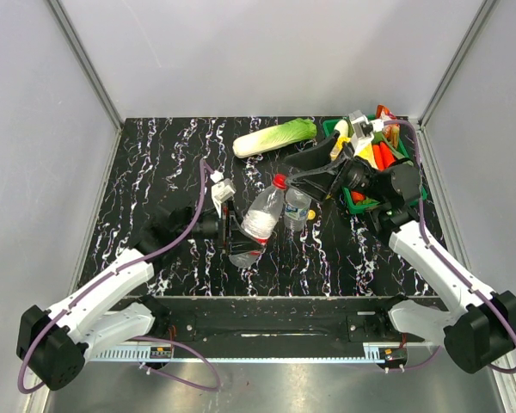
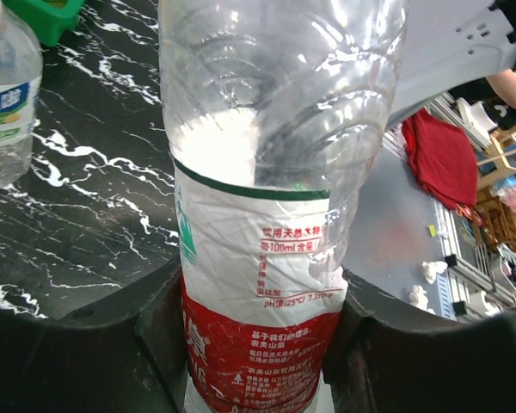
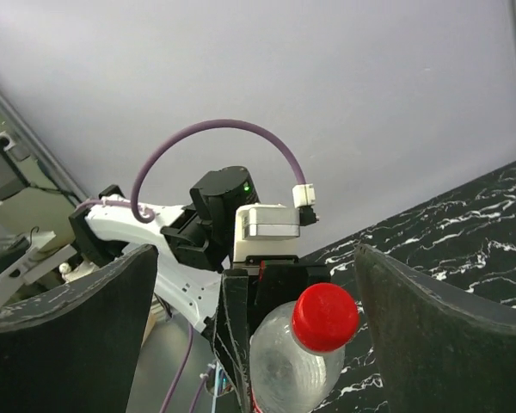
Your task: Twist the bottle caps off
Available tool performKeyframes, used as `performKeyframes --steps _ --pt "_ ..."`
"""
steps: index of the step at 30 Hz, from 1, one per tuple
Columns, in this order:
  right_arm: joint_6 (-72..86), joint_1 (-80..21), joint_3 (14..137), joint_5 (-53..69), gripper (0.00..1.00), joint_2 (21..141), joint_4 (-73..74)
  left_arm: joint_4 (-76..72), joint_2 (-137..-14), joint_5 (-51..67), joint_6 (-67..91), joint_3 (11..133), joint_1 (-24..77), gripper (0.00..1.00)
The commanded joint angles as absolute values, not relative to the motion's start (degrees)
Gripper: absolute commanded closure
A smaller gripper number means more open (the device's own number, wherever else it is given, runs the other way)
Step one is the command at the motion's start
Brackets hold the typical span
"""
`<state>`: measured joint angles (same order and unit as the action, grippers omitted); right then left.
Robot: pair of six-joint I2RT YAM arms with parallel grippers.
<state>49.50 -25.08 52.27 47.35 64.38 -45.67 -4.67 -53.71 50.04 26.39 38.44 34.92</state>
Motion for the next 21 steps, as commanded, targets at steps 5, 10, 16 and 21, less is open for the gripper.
performKeyframes --steps 5,10,16,21 --pt "44.2 -24.7 54.8 40.5 0.00 63.5 -33.1 6.7 -51.3 37.2 18.8 44.0 35.4 0.50" --pt "42.4 -24.8 56.4 36.4 0.00 63.8 -25.2 15.0 -51.2 22.3 15.6 47.3 38.8 0.50" --pt "42.9 -24.8 57.7 36.9 0.00 66.2 -22.1 20.9 -51.8 -1.5 13.2 51.2 48.1 0.50" --pt "43.9 -24.8 58.3 38.1 0.00 68.1 -21.8 25.2 -54.7 -19.3 13.4 54.4 56.1 0.51"
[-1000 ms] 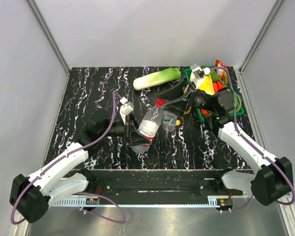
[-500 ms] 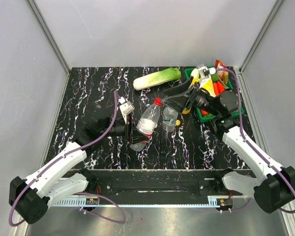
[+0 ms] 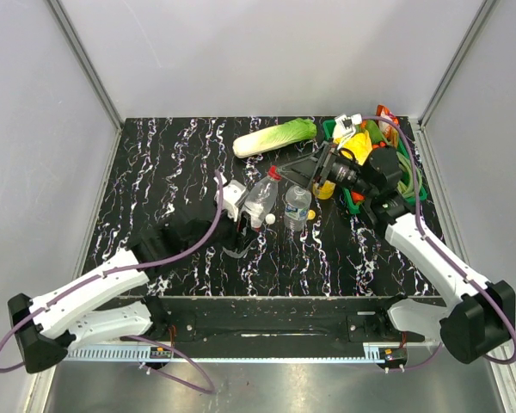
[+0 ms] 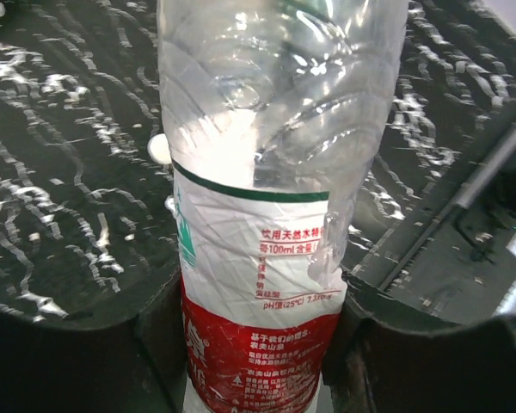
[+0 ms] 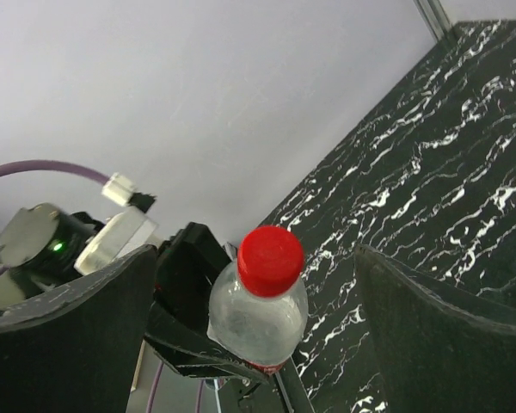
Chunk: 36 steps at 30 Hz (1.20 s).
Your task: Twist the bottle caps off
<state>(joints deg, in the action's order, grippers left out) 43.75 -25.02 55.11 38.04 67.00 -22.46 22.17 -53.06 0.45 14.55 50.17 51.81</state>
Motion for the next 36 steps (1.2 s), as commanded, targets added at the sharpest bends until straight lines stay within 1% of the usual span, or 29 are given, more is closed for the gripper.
performKeyframes --steps 1,5,10,14,20,25,28,32,36 --pt "44.1 -24.8 58.3 38.1 0.00 68.5 -21.7 25.8 -55.5 -22.3 13.5 55.0 57.5 0.52" --pt "45.1 -24.8 58.4 38.6 0.00 69.5 -21.7 29.3 -59.2 -34.2 14.3 58.0 62.4 0.56" --pt "46.0 -24.8 58.4 38.8 0.00 70.6 -21.8 34.4 -64.2 -45.6 16.0 62.6 66.7 0.59" --pt "46.8 -24.8 58.5 39.1 0.01 71.8 -21.5 36.4 -66.4 -48.7 16.2 64.4 68.5 0.59" --pt "49.5 -24.8 58.3 40.0 0.09 73.1 -24.4 37.9 -68.9 -50.7 16.0 65.8 70.5 0.59" --pt "50.3 -24.8 58.6 40.4 0.22 73.6 -25.1 38.3 -70.2 -52.6 15.9 66.1 72.2 0.59" --pt "50.3 -24.8 58.8 40.6 0.32 73.5 -25.1 38.7 -70.8 -53.2 16.1 66.3 72.5 0.59" --pt "50.4 -24.8 59.1 41.1 0.48 73.7 -25.0 38.8 -71.5 -53.8 15.9 66.7 72.9 0.59" --pt "50.2 -24.8 59.2 41.5 0.62 74.0 -24.6 39.2 -72.2 -54.1 16.1 67.1 73.1 0.59"
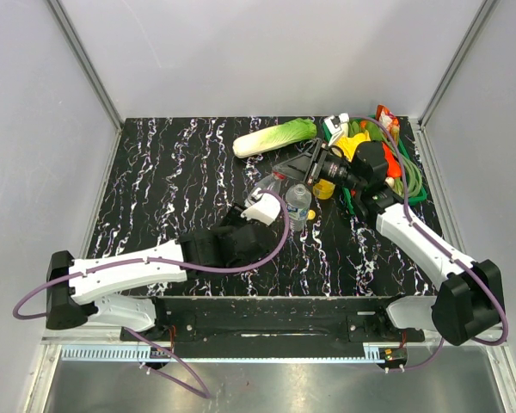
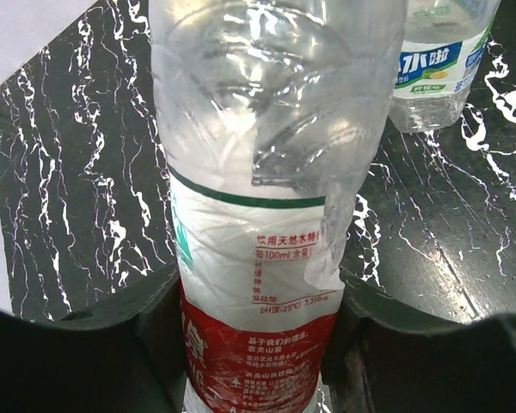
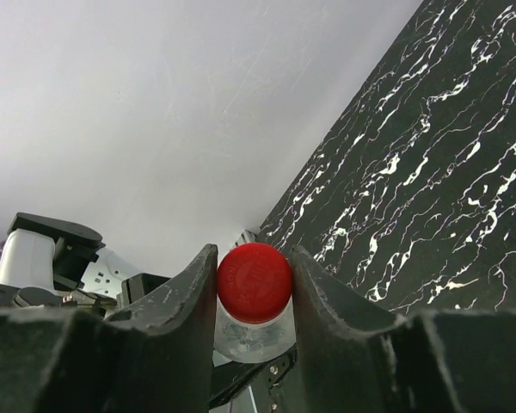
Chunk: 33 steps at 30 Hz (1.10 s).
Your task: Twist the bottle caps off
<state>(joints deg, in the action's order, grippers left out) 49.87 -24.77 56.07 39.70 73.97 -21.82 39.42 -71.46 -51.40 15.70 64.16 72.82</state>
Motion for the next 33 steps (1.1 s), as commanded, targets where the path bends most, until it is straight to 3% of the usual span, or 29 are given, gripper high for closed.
performKeyframes --steps 1,7,11,21,33 --pt "50.0 -24.8 59.2 41.6 0.66 74.0 -24.5 39.4 -72.4 -54.2 16.3 67.0 73.1 0.59" --pt "48.3 -24.8 59.2 41.7 0.92 73.9 -23.5 39.2 -72.8 -52.9 16.5 66.6 73.0 0.59" --pt "46.8 -24.8 59.7 43.1 1.00 74.1 -23.0 37.6 -72.7 -48.4 15.8 65.7 71.9 0.58" --pt "44.2 -24.8 60.2 46.8 1.00 73.4 -22.9 28.1 -65.5 -26.5 15.5 59.0 63.1 0.55" --pt "43.9 -24.8 60.6 51.7 1.00 72.7 -26.7 12.5 -54.1 15.9 19.2 47.9 45.8 0.49"
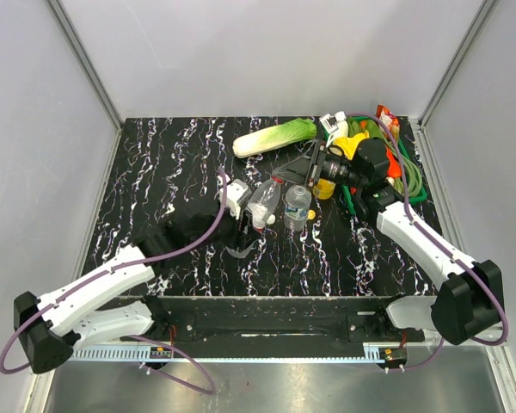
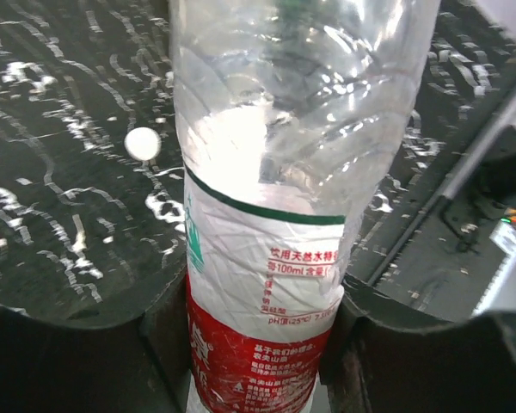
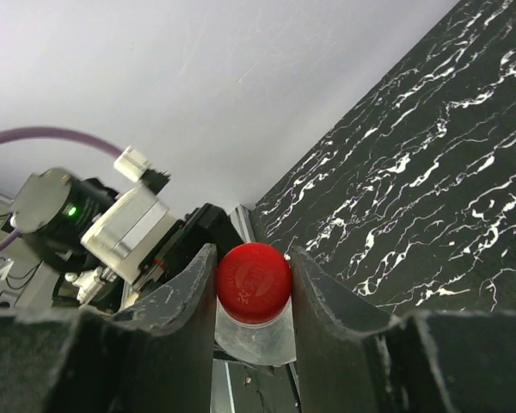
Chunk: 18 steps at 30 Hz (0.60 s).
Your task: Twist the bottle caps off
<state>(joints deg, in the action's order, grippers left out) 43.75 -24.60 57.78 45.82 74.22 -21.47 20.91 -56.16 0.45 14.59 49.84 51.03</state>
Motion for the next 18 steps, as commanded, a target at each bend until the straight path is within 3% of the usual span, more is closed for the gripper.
performKeyframes --steps 1,18 --pt "43.9 -24.8 60.6 52.4 1.00 72.6 -27.5 11.4 -54.1 18.9 19.8 47.3 44.7 0.49" --pt "48.2 -24.7 58.0 61.6 1.00 70.8 -45.2 -23.8 -55.3 58.7 38.0 39.9 38.5 0.46"
